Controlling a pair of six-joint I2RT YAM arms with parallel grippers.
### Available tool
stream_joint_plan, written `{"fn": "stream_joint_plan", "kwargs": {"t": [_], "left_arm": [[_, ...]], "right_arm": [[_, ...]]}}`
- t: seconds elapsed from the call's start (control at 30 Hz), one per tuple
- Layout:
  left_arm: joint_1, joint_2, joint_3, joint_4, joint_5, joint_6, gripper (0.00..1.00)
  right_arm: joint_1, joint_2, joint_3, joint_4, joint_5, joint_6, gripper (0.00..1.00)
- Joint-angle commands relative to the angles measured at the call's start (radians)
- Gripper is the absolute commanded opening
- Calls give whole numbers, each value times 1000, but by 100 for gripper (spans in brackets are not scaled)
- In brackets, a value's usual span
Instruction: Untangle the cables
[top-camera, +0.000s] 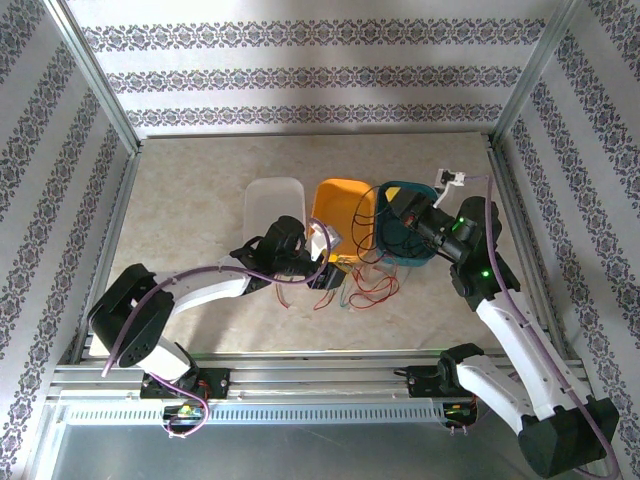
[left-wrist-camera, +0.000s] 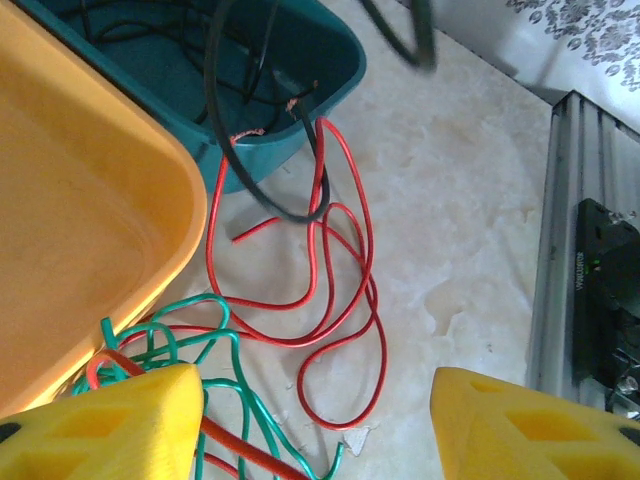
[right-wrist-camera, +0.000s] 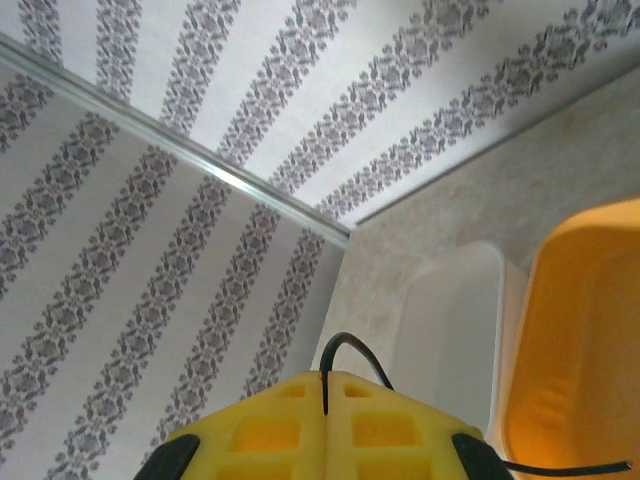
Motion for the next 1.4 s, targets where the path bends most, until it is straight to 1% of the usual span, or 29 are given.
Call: {"fn": "stream_joint_plan", "kwargs": {"t": [0.0, 0.1, 0.2, 0.3, 0.37, 0.57, 0.63, 0.77, 0.93, 1.1, 1.17, 1.27, 1.37], "left_arm": [[-8, 23, 11, 31, -25, 21, 60], [-9, 45, -3, 39, -39, 25, 59], [-11, 56, -25, 89, -45, 2, 59], [-24, 67, -17, 101, -50, 1, 58], [-35, 75, -7, 99, -49, 8, 58], [-43, 87, 15, 90, -46, 26, 58], [-43, 88, 15, 88, -49, 29, 58], [-43, 95, 13, 91, -48, 27, 58], [-44, 110, 16, 90, -41, 30, 58], [-44, 108, 16, 81, -45, 38, 58], [-44, 104, 15, 76, -46, 39, 58], [-44, 98, 6, 72, -50, 41, 58], [-44, 93, 0, 68, -60, 44, 58]], "right_arm": [[-20, -10, 63, 68, 70, 15, 4], [-46, -7, 78, 66, 92, 46, 4], [-49, -26, 67, 9, 172, 68, 4], [-52, -49, 33, -88, 267, 89, 3], [-55, -62, -1, -157, 308, 122, 1], [-71, -101, -59, -376, 334, 159, 0], [-83, -125, -64, -426, 316, 146, 0], [-122, -169, -40, -493, 225, 90, 2], [-147, -129, 23, -628, 108, 3, 3], [-147, -43, -1, -573, -51, 37, 2], [-148, -21, 0, -551, -87, 49, 2], [-148, -10, 44, -553, -98, 30, 3], [-148, -6, 112, -573, -79, -9, 3]]}}
